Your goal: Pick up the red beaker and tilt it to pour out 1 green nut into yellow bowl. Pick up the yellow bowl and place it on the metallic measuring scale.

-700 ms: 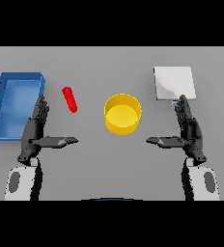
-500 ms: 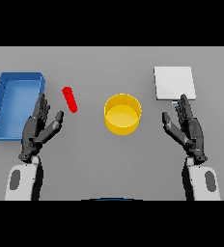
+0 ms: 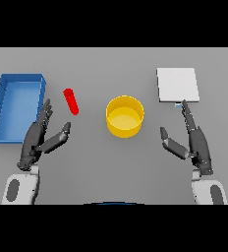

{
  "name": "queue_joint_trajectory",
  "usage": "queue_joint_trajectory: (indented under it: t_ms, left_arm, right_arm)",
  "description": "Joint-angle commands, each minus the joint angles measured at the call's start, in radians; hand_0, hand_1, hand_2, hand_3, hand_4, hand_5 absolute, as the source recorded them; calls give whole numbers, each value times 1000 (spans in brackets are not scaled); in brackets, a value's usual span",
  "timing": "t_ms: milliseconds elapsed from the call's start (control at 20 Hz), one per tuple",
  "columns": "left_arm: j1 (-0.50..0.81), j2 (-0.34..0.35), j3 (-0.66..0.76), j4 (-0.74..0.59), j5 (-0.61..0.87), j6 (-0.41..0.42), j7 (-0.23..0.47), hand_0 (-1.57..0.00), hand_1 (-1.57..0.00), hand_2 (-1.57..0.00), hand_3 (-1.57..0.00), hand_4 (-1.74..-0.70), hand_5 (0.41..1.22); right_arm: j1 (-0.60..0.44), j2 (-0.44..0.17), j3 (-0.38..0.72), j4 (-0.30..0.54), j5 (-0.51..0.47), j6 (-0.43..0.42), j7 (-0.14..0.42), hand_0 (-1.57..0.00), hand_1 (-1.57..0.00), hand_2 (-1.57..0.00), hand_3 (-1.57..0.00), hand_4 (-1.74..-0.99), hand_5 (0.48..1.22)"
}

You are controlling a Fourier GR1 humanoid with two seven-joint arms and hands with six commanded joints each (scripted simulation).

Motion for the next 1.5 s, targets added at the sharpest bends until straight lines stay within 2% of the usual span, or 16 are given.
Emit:
queue_joint_trajectory:
  t_ms: [0, 150, 350, 650, 850, 1100, 1300, 1450]
  left_arm:
    - [-13, -6, -9, 14, -11, 0, 10, 1, 1, 1, 1, -1239, 668]
    - [-82, -15, 2, 96, -3, -7, 21, 1, 1, 1, 1, -1301, 702]
    - [-173, -13, 26, 214, -8, -7, -3, 1, 1, 1, 1, -1377, 738]
    - [-306, -29, 70, 410, -19, 23, -26, 1, 1, 1, 1, -1352, 720]
    - [-383, -23, 110, 536, -2, 15, -69, 1, 1, 1, 1, -1330, 714]
    - [-474, -27, 122, 629, -19, 32, -80, 1, 1, 1, 1, -1314, 704]
    - [-532, -23, 139, 705, -14, 19, -92, 1, 1, 1, 1, -1322, 710]
    - [-557, -27, 149, 753, -12, 17, -159, 1, 1, 1, 1, -1363, 735]
  right_arm:
    - [-1, 1, -3, 3, -7, 4, 6, 1, 1, 1, 1, -1250, 681]
    - [-9, 4, -16, 6, -53, 29, 13, 1, 1, 1, 1, -1275, 680]
    - [14, 18, -6, -11, -54, 29, -16, 1, 1, 1, 1, -1304, 678]
    - [12, 21, -16, -8, -67, 27, 2, 1, 1, 1, 1, -1337, 687]
    - [3, 15, -22, -1, -71, 29, 16, 1, 1, 1, 1, -1338, 688]
    - [-11, 14, -32, 13, -78, 27, 9, 1, 1, 1, 1, -1332, 685]
    - [-1, 11, -29, -11, -79, 30, 11, 1, 1, 1, 1, -1315, 682]
    - [7, 4, -33, -14, -83, 35, 18, 1, 1, 1, 1, -1298, 682]
